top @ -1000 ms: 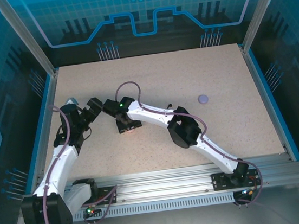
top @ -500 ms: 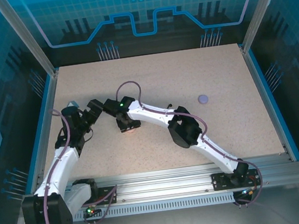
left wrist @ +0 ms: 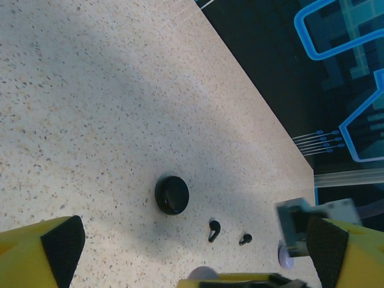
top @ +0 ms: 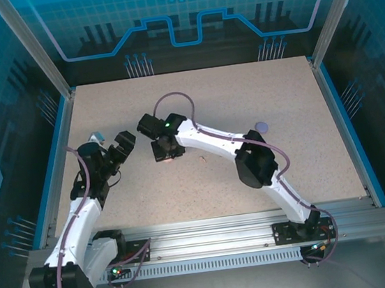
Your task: Insert wireless bluetooth earbuds into charging case
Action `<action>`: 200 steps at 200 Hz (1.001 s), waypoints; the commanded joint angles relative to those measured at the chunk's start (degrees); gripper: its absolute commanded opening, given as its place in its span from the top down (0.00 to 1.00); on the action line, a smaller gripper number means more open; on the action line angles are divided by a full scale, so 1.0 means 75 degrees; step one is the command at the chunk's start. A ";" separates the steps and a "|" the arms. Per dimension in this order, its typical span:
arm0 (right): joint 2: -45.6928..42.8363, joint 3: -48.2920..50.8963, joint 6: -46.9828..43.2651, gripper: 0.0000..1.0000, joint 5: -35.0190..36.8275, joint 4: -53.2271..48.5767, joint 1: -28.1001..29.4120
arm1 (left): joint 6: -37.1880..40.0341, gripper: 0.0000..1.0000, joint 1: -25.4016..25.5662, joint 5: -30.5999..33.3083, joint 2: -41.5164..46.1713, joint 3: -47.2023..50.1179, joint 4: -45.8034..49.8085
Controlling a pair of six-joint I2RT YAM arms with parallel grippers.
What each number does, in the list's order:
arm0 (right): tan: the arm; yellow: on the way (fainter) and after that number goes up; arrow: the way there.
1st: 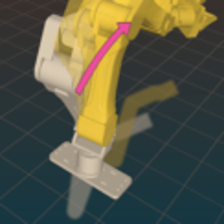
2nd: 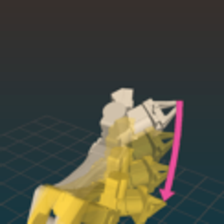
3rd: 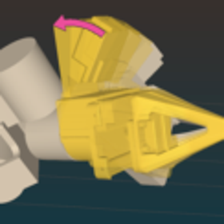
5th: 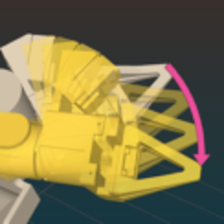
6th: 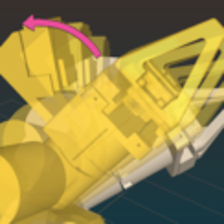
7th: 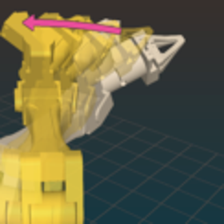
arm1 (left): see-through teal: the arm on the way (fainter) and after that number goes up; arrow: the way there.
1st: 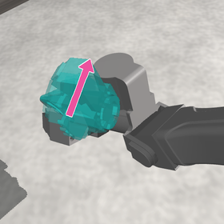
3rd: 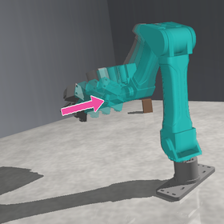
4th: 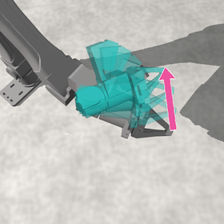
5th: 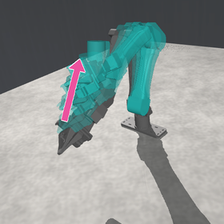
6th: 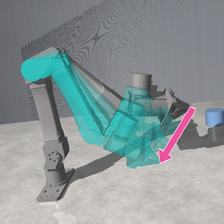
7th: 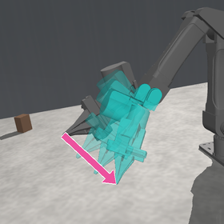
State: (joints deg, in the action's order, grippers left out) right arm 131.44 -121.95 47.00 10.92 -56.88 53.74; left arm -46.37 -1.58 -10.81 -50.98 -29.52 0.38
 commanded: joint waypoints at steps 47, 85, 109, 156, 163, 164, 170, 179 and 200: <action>-0.2315 0.2342 0.0046 0.66 -0.0175 0.1084 -0.0913 | -0.0267 0.01 0.0852 -0.0580 0.0874 0.0865 -0.0746; -0.3693 0.3821 0.0384 0.65 -0.0449 0.1837 -0.1619 | 0.0034 0.01 0.1884 -0.0354 0.0518 0.0935 -0.1759; -0.4368 0.4428 0.0621 0.65 -0.0539 0.2063 -0.1971 | 0.0182 0.01 0.2347 -0.0277 0.0205 0.0910 -0.2305; -0.5267 0.5244 0.1574 0.64 -0.0898 0.2661 -0.2592 | 0.0710 0.01 0.3201 -0.0211 -0.0697 0.0818 -0.3491; -0.5343 0.5320 0.1772 0.64 -0.0914 0.2754 -0.2645 | 0.0876 0.01 0.3358 -0.0213 -0.0880 0.0771 -0.3682; -0.5352 0.5329 0.1807 0.64 -0.0921 0.2767 -0.2649 | 0.0904 0.01 0.3384 -0.0218 -0.0908 0.0759 -0.3706; -0.5403 0.5386 0.1976 0.64 -0.0965 0.2857 -0.2684 | 0.1067 0.01 0.3520 -0.0233 -0.1064 0.0694 -0.3837; -0.5453 0.5451 0.2246 0.64 -0.0987 0.3005 -0.2698 | 0.1349 0.01 0.3755 -0.0172 -0.1290 0.0589 -0.3953; -0.5488 0.5571 0.2960 0.64 -0.1080 0.3313 -0.2679 | 0.1991 0.01 0.4284 0.0044 -0.1793 0.0389 -0.4311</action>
State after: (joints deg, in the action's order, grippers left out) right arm 91.81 -81.47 61.14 4.75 -36.67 33.69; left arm -39.27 27.00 -12.36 -61.32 -23.53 -25.12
